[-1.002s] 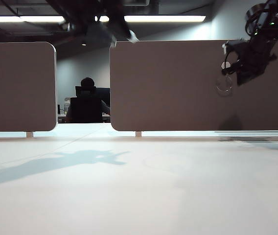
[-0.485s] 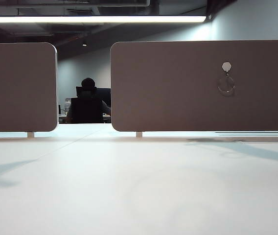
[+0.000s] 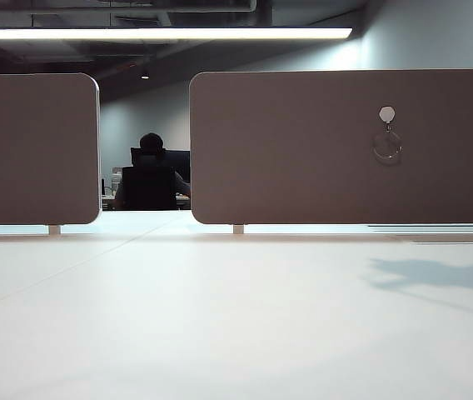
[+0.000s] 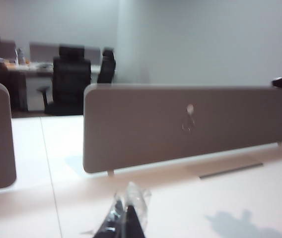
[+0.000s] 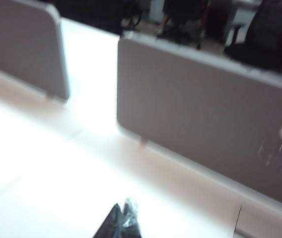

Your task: Hang the earring on the hook.

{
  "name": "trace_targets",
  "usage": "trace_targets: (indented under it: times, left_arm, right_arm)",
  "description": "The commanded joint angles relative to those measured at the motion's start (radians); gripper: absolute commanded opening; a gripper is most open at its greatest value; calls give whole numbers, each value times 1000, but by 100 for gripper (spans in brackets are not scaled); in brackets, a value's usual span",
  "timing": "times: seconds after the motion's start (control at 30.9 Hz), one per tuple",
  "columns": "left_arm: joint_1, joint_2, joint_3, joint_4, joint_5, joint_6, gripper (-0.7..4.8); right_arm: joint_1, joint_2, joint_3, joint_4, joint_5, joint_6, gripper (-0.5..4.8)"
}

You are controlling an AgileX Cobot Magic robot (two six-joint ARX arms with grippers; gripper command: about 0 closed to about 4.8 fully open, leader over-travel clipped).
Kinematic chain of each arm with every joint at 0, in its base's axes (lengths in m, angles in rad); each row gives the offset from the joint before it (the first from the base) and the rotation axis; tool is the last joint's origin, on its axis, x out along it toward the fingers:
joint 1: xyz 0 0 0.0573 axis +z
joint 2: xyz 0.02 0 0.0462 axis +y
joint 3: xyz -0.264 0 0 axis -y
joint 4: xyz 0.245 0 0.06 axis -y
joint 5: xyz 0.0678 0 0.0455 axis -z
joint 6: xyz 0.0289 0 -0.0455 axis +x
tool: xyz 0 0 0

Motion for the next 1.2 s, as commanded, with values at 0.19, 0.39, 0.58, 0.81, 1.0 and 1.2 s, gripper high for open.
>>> trace_targets:
  times: [0.19,0.39,0.58,0.81,1.0,1.2]
  left_arm:
    - [0,-124,-218,31,68,-66,-6]
    - [-1,-123,-431,214,156,-104,-5]
    - [-1,-123,-642,423,157,-106,-6]
    - [-1,-123,-778,442,156,-111,-6]
    - [-1,-123,-854,462,150,-111,-6]
    - [-1,-124,-928,482,150,-111,-6]
  right_arm:
    - [24,-449,-565,262,-41,142,-5]
    - [28,-734,-954,361,-76,209,-5]
    - [31,-930,-1220,438,-94,213,-5]
    - [32,-1052,-1408,438,-92,244,-5]
    - [32,-1097,-1493,438,-85,244,-5]
    - [32,-1097,-1538,434,-84,244,-5]
